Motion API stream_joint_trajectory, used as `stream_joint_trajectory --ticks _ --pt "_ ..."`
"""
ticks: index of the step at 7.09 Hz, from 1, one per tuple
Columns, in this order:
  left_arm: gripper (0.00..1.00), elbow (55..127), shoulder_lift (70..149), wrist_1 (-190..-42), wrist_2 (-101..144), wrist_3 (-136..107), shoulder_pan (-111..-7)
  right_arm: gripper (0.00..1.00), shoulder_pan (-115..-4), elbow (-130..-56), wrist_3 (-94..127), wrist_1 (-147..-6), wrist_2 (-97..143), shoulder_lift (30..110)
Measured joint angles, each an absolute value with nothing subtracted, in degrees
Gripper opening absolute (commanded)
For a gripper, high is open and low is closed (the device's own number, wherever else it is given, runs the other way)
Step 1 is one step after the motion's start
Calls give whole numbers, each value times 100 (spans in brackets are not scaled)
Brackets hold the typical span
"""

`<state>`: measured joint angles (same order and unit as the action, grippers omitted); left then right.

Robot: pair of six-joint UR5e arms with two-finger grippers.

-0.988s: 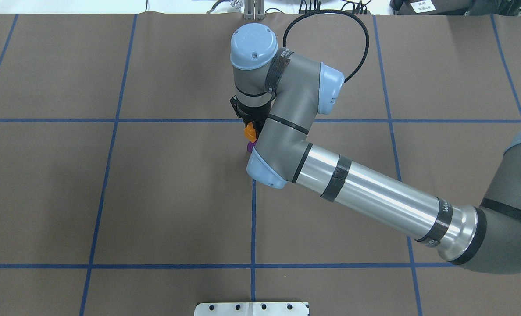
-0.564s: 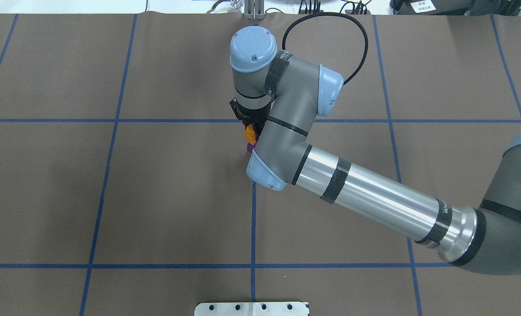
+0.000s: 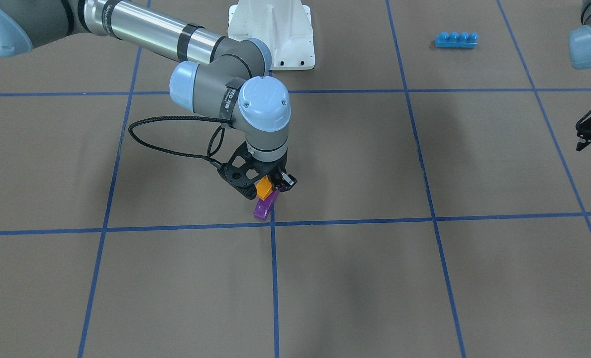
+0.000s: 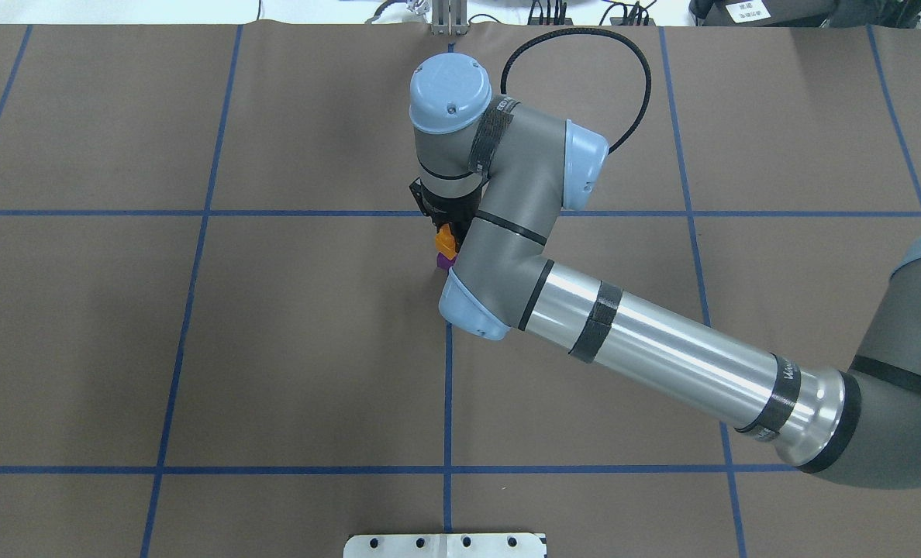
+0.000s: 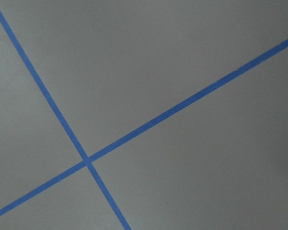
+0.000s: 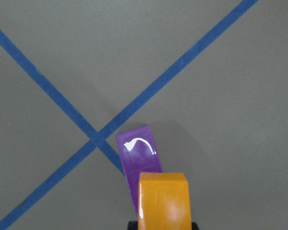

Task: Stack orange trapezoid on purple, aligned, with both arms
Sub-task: 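Lower the orange block onto the purple block and align it with the right gripper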

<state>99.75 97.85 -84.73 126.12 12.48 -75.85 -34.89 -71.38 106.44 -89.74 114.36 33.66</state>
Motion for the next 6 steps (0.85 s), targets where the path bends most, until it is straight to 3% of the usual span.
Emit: stream_joint_trajectory --ticks 6 --pt "100 9975 9788 -8473 12610 1239 -7585 0 -3446 -7120 10590 -8965 11412 3392"
